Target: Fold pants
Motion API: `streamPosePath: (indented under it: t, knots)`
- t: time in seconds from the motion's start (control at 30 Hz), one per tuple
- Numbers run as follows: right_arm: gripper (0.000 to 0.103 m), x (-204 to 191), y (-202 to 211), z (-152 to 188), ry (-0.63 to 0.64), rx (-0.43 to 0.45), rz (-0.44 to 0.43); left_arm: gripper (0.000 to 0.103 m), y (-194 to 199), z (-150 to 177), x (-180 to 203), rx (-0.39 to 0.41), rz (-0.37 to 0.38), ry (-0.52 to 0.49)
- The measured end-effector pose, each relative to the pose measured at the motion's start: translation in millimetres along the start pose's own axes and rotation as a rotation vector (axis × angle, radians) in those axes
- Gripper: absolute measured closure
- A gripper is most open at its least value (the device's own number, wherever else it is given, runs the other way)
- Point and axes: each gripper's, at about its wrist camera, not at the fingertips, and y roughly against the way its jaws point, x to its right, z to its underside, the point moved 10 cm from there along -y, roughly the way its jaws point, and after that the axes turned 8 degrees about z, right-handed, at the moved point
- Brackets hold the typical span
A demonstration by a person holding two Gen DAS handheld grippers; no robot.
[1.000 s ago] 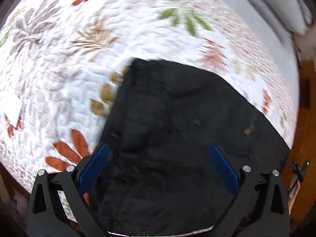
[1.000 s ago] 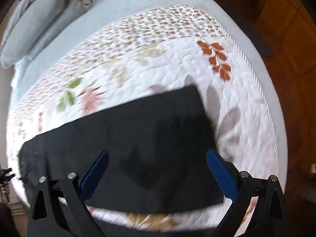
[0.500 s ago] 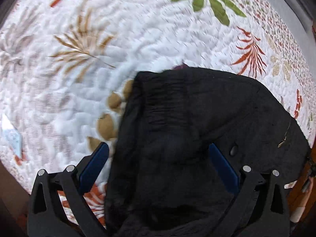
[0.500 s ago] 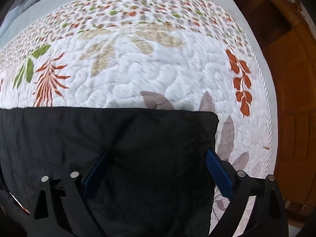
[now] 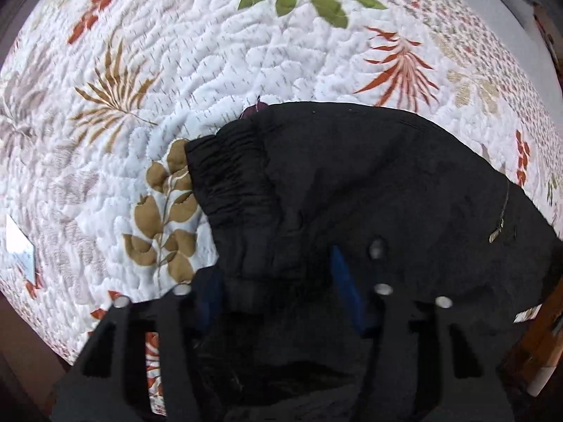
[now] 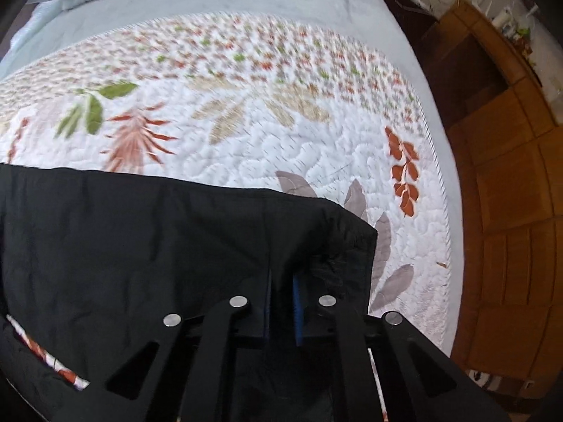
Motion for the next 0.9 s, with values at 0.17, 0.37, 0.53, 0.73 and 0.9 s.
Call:
streamPosePath:
  t: [0.17,0.37,0.53,0.73,0.9]
  knots:
    - [0.094,3,47,7,-0.006,0.118,-0.047,0.072,22,13,19,0.07,0.023,-0.067]
    - [0.094,2,116,24,0.004,0.309,-0.095,0.083,54,42,45,0.188,0.092,-0.174]
    - [0.094,4,156,62,0.001,0.416,-0.099,0.083,80,76,44,0.306,0.224,-0.238]
    - [0.094,21,169,126,-0.101,0.46,-0.109,0.083,103,144,46,0.357,0.343,-0.339]
    - [0.094,35,173,169,-0.216,0.478,-0.151,0.083,110,194,28,0.374,0.387,-0.358]
